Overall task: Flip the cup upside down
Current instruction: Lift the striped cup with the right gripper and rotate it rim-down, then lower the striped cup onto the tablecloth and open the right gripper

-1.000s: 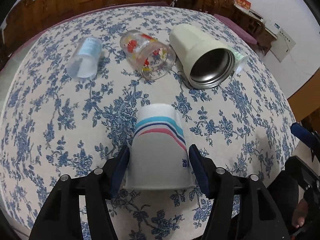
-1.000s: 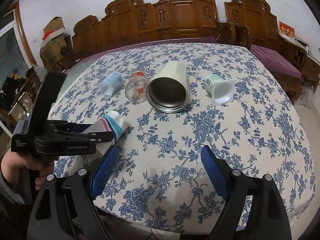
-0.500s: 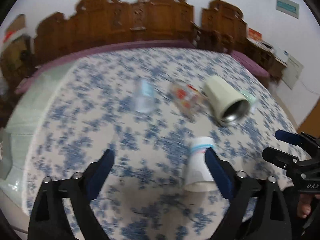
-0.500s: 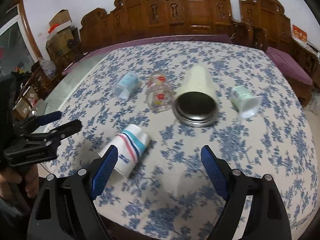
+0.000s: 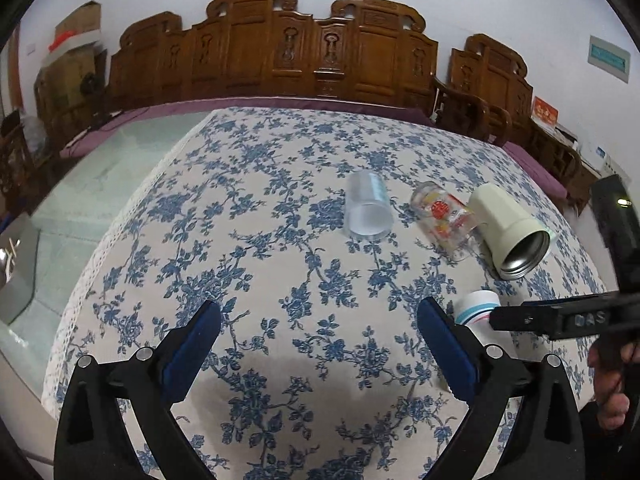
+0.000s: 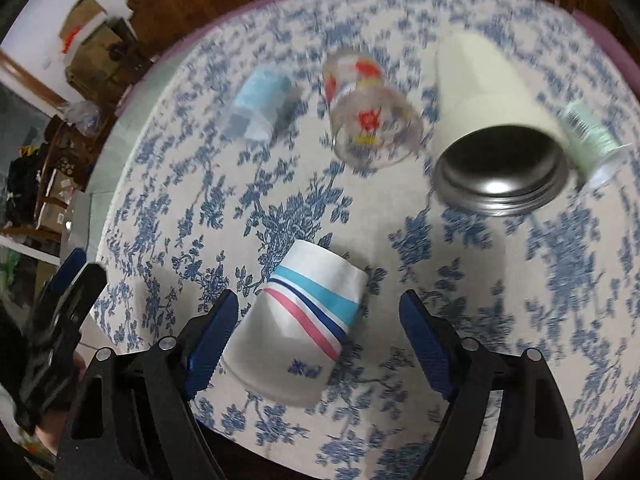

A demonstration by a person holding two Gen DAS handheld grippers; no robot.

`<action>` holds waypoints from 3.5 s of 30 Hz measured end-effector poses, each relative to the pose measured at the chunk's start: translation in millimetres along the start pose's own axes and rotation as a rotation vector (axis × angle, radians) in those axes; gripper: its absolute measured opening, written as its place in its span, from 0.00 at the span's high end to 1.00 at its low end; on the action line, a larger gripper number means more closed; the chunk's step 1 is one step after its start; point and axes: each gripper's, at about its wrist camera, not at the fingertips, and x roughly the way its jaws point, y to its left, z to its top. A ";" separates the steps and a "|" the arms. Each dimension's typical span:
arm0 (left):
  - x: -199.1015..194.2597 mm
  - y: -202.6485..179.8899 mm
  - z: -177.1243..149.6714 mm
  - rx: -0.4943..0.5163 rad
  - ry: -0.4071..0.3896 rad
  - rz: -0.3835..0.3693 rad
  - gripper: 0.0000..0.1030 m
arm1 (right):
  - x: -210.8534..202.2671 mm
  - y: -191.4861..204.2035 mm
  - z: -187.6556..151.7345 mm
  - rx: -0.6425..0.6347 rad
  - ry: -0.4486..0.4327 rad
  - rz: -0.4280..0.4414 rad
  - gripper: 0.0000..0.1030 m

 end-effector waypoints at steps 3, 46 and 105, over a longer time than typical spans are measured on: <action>2.3 2.8 -1.5 -0.003 0.006 -0.004 0.08 | 14.6 -2.6 5.1 0.054 0.066 0.021 0.18; 12.0 -11.4 -7.5 0.034 0.028 -0.016 0.08 | 0.6 26.7 0.1 -0.315 -0.433 -0.245 0.42; -56.3 -65.2 -51.5 0.098 0.026 0.114 0.08 | -101.0 -14.8 -124.7 -0.150 -0.583 -0.119 0.02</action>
